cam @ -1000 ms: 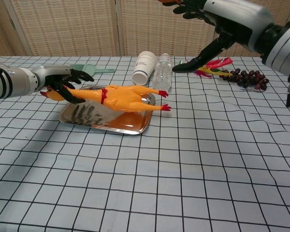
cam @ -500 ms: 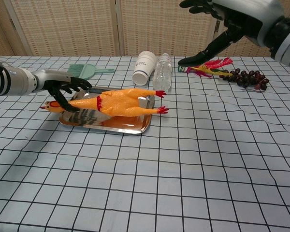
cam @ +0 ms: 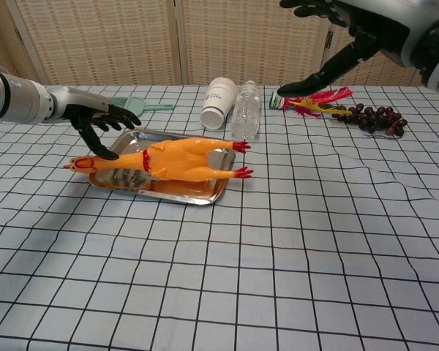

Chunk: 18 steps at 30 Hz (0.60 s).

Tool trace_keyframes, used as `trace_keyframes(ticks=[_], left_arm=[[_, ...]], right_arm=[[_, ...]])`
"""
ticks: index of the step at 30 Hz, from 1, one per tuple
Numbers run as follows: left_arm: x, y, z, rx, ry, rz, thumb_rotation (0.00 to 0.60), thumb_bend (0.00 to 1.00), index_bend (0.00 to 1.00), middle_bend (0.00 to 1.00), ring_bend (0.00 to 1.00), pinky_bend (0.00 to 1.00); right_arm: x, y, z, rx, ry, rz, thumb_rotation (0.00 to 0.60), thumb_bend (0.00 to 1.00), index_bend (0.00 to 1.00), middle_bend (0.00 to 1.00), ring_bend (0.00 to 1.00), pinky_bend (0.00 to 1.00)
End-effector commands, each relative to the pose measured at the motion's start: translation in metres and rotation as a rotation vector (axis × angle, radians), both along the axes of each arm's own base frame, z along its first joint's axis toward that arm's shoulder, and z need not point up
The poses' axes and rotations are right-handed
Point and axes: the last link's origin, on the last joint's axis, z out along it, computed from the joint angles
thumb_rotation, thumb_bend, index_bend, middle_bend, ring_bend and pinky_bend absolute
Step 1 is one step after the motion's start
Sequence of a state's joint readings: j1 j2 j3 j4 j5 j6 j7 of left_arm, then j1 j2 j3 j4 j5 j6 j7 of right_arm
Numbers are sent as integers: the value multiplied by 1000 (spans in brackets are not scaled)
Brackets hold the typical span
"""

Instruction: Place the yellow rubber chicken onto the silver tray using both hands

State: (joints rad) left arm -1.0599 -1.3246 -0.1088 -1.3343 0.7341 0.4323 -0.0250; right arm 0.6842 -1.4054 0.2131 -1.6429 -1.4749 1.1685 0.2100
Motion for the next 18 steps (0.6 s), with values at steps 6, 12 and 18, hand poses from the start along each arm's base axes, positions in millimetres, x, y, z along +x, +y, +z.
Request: trace_keyframes(ticks=[6, 12, 18], left_arm=[[15, -51, 60, 169, -92, -217, 600, 344, 0, 0, 0, 4], [-52, -103, 81, 347, -11, -312, 600, 362, 0, 0, 0, 3], [-103, -132, 78, 483, 100, -329, 600, 370, 0, 0, 0, 0]], right_arm=[[-27, 19, 9, -58, 159, -21, 600, 53, 0, 0, 0, 0], [-91, 60, 17, -129, 570, -183, 600, 52, 0, 0, 0, 0], [-122, 87, 20, -225, 711, -289, 600, 52, 0, 0, 0, 0]])
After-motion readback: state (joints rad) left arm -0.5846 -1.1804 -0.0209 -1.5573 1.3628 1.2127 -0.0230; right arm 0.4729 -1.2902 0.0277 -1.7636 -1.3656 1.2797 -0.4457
